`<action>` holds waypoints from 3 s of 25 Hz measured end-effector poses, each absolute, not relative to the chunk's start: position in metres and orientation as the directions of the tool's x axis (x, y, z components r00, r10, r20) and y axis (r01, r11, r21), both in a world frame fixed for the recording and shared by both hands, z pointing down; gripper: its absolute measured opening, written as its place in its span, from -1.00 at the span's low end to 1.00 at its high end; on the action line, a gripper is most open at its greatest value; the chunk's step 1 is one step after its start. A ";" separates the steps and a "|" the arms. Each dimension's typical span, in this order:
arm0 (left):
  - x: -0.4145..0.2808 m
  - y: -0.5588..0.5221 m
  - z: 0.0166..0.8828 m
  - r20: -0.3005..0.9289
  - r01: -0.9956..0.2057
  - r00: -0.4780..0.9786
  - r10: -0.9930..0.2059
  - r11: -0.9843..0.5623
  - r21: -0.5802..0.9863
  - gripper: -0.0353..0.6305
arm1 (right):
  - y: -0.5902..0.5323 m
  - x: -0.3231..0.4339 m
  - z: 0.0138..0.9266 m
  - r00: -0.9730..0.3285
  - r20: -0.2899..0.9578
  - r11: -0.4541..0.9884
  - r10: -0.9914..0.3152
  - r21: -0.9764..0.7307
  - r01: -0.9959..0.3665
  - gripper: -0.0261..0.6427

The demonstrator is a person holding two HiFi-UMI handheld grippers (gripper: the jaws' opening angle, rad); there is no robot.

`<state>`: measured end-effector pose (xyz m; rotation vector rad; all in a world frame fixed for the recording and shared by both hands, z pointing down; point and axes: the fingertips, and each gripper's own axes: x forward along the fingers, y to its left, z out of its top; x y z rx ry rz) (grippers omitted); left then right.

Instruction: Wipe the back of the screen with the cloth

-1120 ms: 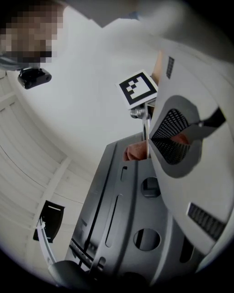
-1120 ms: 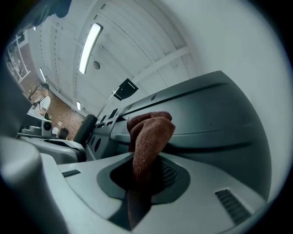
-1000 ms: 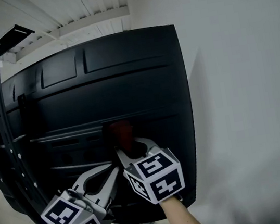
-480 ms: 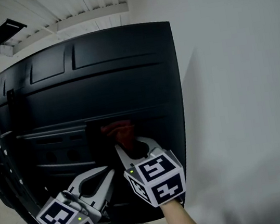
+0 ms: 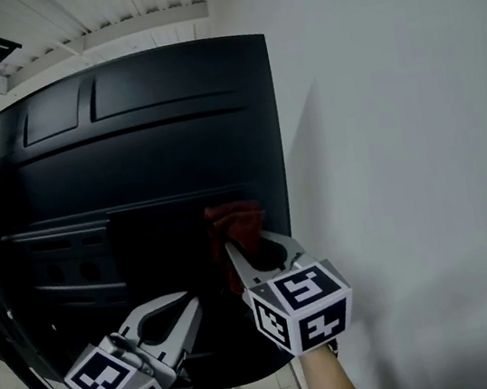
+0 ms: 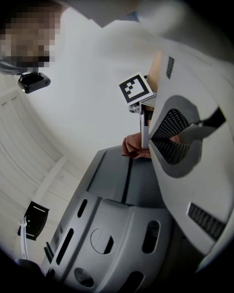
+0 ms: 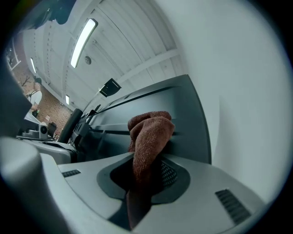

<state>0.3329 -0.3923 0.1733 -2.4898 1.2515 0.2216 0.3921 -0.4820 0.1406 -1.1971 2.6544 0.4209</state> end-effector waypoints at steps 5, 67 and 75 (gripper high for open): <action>0.337 -0.398 0.184 -0.275 -0.804 0.594 -0.756 -0.553 -0.219 -0.86 | -0.490 0.420 0.144 -0.619 -0.300 0.606 -0.726 0.147 -0.782 -0.71; 0.301 -0.419 0.266 -0.249 -0.804 0.594 -0.765 -0.568 -0.174 -0.86 | -0.477 0.409 0.246 -0.530 -0.265 0.512 -0.805 0.138 -0.848 -0.71; 0.305 -0.422 0.272 -0.227 -0.807 0.590 -0.775 -0.564 -0.172 -0.86 | -0.493 0.441 0.252 -0.467 -0.258 0.462 -0.846 0.082 -0.883 -0.71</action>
